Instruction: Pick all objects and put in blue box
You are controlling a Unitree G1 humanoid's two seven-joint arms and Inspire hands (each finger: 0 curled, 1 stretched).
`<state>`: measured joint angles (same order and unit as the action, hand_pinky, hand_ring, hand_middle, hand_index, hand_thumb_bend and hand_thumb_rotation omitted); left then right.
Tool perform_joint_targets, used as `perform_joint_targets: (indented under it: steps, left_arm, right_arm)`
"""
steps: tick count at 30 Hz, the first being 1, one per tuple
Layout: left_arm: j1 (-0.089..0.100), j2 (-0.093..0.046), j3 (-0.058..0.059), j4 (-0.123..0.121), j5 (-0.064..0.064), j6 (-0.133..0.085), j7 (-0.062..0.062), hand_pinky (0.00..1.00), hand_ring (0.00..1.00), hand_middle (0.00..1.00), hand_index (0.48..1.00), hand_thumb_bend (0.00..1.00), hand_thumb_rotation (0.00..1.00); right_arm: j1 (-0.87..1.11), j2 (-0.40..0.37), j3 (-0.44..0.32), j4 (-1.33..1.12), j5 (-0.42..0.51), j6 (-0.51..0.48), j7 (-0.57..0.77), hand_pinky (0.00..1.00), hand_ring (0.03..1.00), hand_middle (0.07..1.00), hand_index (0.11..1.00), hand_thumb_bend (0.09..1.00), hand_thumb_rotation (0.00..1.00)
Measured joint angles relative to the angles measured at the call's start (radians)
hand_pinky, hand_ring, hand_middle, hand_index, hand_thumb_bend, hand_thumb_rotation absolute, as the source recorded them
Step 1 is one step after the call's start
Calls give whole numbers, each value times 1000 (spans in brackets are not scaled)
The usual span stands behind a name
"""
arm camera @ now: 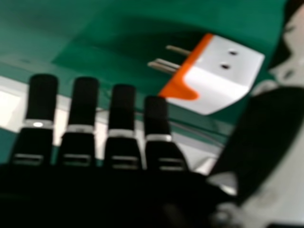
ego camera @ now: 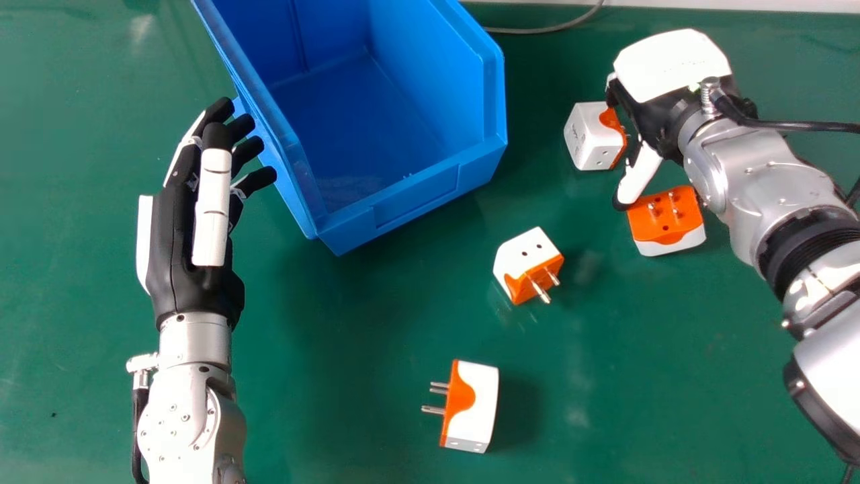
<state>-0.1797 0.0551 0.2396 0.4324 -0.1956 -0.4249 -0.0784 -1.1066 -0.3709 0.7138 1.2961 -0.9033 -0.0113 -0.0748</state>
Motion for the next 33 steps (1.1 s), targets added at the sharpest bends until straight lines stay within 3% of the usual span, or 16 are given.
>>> perform_joint_targets:
  steps: [6,12,19,24,33]
  left_arm:
    - [13,-3,0,-32,1,2,7,725,812,830,829,691,786]
    - [34,-7,-2,-61,1,14,12,724,811,828,827,690,785]
    - [61,-9,-8,-85,-1,22,10,726,812,829,828,689,784]
    - [66,-9,-10,-98,-1,25,10,730,813,831,831,685,785]
    - [66,-12,-17,-99,-1,26,12,734,816,833,834,683,787]
  right_arm:
    - [5,8,-26,0,35,-1,6,532,669,746,762,884,303]
    - [-11,19,-54,2,72,17,79,563,708,786,797,870,305]
    - [30,32,-44,9,66,24,-62,543,690,785,807,889,328]
    - [33,33,-35,27,64,41,-114,543,678,761,777,915,360]
    - [33,39,-13,36,30,69,-194,557,688,755,769,957,388]
